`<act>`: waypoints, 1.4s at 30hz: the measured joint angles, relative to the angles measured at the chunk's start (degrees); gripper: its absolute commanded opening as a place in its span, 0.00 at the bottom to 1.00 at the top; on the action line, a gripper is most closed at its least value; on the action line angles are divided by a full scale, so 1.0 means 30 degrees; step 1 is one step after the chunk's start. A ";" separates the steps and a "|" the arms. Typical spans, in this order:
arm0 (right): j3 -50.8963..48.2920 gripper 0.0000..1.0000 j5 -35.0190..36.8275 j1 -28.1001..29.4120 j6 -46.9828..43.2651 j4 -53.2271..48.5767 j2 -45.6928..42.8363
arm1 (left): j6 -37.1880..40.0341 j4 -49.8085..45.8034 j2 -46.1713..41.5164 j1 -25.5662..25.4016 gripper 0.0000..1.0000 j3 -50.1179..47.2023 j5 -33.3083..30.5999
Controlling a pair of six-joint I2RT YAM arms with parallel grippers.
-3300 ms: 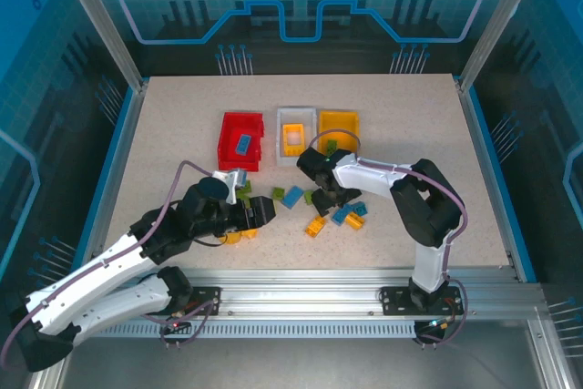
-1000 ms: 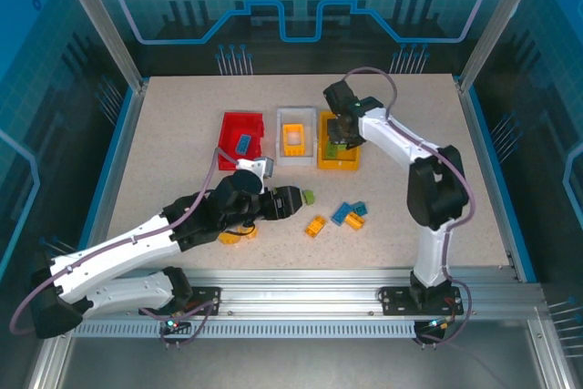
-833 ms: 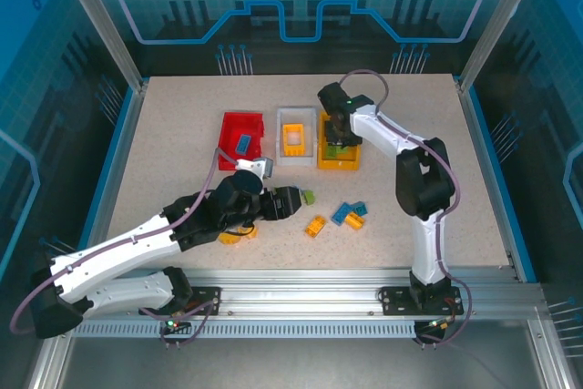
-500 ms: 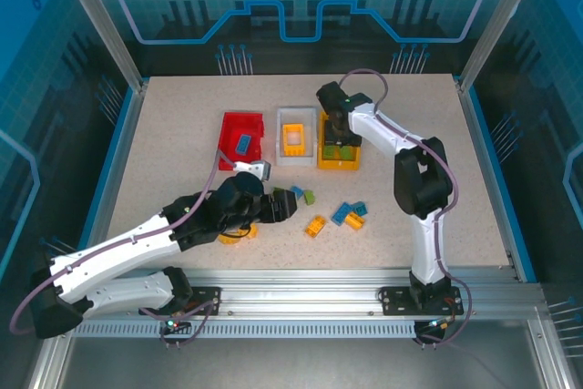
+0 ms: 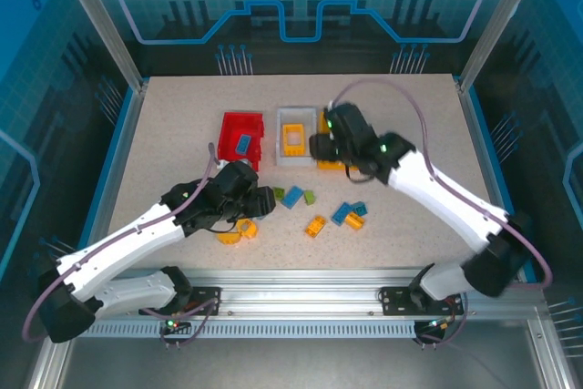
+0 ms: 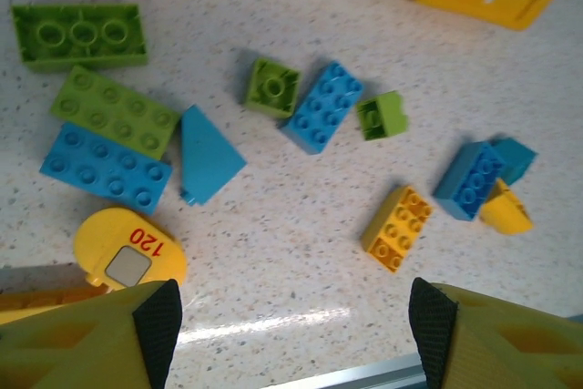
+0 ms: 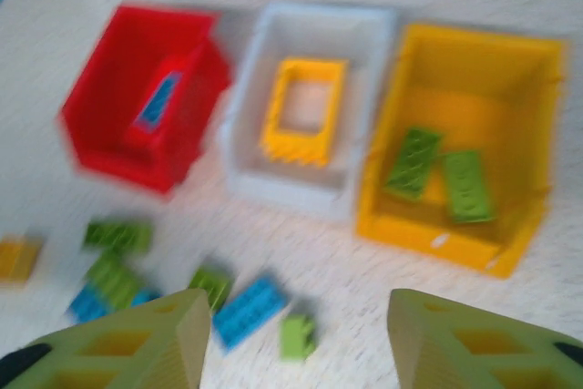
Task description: Sort the legos into containers by color
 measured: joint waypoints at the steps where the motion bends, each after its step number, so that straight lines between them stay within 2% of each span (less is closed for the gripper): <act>1: -0.1319 0.62 -0.0648 0.0685 -0.0117 0.0459 -0.0882 | -0.0036 -0.0015 0.0357 0.0117 0.71 -0.0036 0.0160; 5: -0.5136 0.67 -0.2565 0.3038 -0.0087 0.1370 -0.2820 | -0.0976 0.0102 0.2244 0.0131 0.71 -0.0058 0.0517; 10: -0.7461 0.72 -0.3147 0.5260 0.0291 0.1800 -0.4299 | -0.3475 0.0721 0.4765 0.0131 0.71 -0.0102 0.0481; 14: -0.8568 0.78 -0.3286 0.5362 0.0561 0.2244 -0.5734 | -0.5865 0.1297 0.6331 0.0153 0.71 -0.0066 0.0262; 21: -0.8670 0.81 -0.3344 0.5333 0.0634 0.2506 -0.6739 | -0.8896 0.0437 0.9442 0.0488 0.73 0.1741 -0.0313; 42: -0.9428 0.80 -0.3133 0.5319 0.0925 0.2747 -0.7308 | -1.0440 -0.0270 1.2356 0.0882 0.65 0.3089 -0.0816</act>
